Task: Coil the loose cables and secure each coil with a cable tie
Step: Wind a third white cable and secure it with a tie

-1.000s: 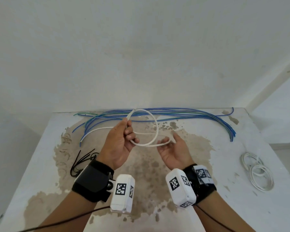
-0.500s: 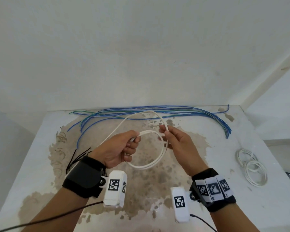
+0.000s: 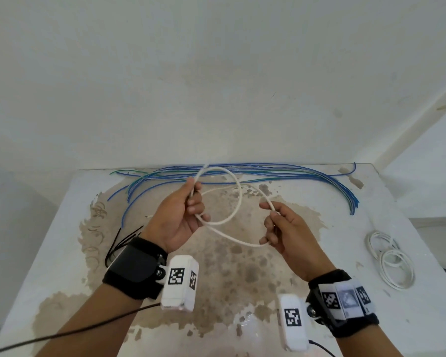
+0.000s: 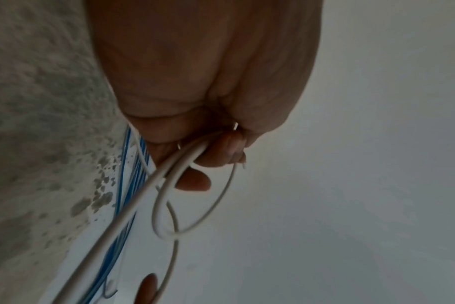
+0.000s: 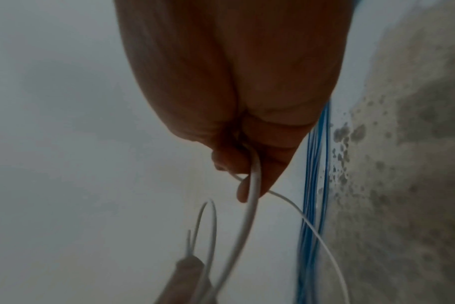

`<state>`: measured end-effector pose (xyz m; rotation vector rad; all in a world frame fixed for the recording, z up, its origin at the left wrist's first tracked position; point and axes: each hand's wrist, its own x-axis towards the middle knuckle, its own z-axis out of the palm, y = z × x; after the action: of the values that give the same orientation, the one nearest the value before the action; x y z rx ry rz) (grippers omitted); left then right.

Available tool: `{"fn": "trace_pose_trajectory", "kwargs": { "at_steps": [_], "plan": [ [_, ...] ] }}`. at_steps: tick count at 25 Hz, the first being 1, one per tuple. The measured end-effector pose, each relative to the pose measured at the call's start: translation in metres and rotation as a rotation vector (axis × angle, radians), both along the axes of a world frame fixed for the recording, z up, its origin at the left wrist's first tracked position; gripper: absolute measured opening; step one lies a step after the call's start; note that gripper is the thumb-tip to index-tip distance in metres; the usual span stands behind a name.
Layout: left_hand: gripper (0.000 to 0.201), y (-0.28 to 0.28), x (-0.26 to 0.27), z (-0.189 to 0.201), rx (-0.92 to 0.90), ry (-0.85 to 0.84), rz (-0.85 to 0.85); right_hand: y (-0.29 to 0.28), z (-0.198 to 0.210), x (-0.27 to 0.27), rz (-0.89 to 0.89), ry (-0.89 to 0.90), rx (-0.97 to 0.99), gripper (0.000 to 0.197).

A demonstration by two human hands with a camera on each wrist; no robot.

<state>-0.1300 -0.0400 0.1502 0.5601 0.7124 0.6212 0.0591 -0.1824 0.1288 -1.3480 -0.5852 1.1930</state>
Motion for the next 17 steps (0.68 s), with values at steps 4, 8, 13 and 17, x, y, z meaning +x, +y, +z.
{"fn": "trace_pose_trajectory", "kwargs": {
  "at_steps": [4,8,13,17],
  "plan": [
    [0.029,0.016,-0.002,-0.004,0.000,-0.075,0.159,-0.008,0.001,-0.003,0.120,-0.114,-0.073,0.033],
    [0.027,0.021,-0.010,-0.001,0.023,-0.022,0.136,-0.009,0.006,0.002,0.110,-0.147,-0.095,0.031],
    [0.029,0.005,-0.013,0.004,0.205,0.362,-0.343,0.007,0.019,0.009,0.040,-0.377,0.040,0.029],
    [0.030,-0.012,-0.004,0.008,0.393,0.587,-0.550,0.018,0.021,0.007,0.237,-0.776,0.100,0.028]
  ]
}}
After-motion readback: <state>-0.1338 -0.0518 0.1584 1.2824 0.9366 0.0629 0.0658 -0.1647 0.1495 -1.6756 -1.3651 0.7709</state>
